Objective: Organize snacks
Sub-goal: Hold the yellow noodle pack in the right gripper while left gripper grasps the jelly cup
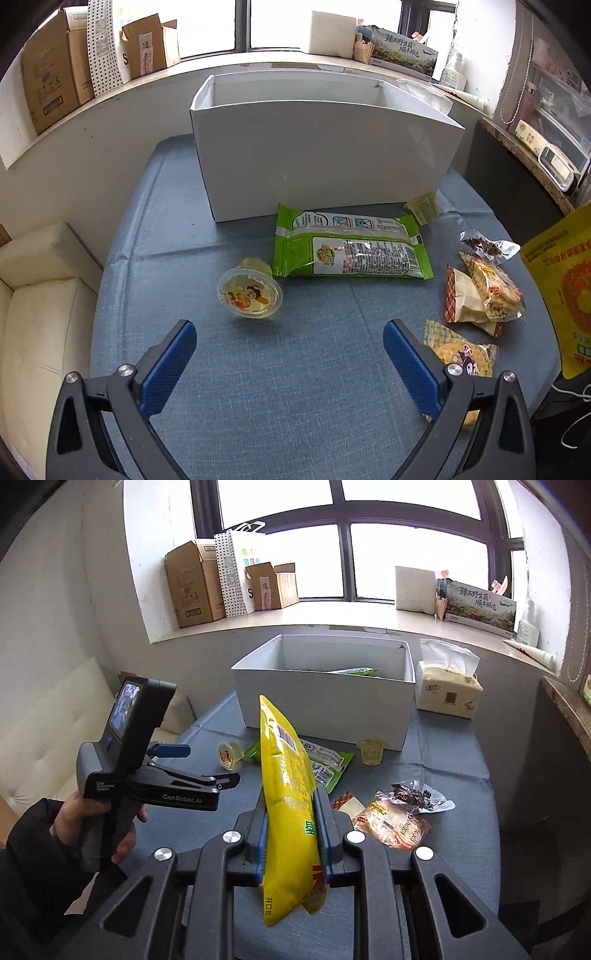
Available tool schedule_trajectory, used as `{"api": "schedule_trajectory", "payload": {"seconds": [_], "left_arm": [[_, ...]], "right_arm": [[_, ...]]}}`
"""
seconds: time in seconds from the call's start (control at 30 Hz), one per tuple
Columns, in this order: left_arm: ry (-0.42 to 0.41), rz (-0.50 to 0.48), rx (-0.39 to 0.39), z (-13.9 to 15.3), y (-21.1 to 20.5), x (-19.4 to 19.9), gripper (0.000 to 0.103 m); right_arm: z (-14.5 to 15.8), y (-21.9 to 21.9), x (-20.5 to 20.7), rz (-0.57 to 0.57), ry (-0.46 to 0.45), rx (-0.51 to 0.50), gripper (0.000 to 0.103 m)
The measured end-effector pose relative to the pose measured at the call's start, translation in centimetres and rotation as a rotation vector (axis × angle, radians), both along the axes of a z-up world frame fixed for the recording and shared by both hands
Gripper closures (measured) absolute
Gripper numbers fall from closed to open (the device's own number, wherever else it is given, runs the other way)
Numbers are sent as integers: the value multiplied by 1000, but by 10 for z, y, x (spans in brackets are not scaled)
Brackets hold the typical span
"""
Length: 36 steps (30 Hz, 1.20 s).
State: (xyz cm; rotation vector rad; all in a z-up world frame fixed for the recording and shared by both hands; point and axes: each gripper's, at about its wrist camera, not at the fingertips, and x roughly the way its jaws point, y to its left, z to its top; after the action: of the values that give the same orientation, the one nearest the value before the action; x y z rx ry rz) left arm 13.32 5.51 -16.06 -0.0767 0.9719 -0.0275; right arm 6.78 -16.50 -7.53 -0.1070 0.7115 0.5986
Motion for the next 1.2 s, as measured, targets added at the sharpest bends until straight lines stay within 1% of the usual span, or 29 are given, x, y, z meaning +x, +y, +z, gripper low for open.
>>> {"api": "schedule_trajectory", "payload": {"seconds": [0.1,0.17,0.3,0.33,0.37,0.4,0.47,0.5,0.53,0.6,0.73,0.87,0.97,1.03,1.13,1.2], "left_arm": [[14,12,-1,-6,6,10,0],[29,-3,-25,-13,8,16,0],[61,20,20,-32,13,31,1],[69,29,33,-36,14,35,4],[68,34,38,-39,15,37,8],[69,37,35,-41,15,40,18],[63,51,61,-40,15,45,28],[58,49,67,-39,14,46,41],[56,48,65,-37,14,47,51],[57,47,63,-33,13,47,51],[33,40,59,-23,11,41,51],[4,39,38,-5,7,28,51],[-24,27,6,15,3,13,51],[-58,14,-4,32,-2,2,51],[-107,-3,-43,58,-5,-12,51],[-138,-13,-56,75,-8,-14,51]], "right_arm": [[-4,-5,4,-20,10,3,81],[-5,-7,5,-31,17,7,81],[-7,-9,6,-42,23,9,81],[-7,-9,6,-41,23,8,81],[-8,-8,6,-38,25,6,81],[-8,-7,6,-36,25,3,81],[-10,-6,6,-34,29,-1,81],[-10,-5,6,-35,32,-1,81],[-11,-5,6,-35,34,-1,81],[-13,-5,7,-32,38,0,81],[-14,-4,6,-29,40,-1,81],[-15,-3,6,-27,42,0,81],[-15,-2,7,-26,41,-2,81],[-15,-2,9,-29,39,1,81],[-12,-1,13,-27,33,4,81],[-7,1,20,-24,22,8,83]]}}
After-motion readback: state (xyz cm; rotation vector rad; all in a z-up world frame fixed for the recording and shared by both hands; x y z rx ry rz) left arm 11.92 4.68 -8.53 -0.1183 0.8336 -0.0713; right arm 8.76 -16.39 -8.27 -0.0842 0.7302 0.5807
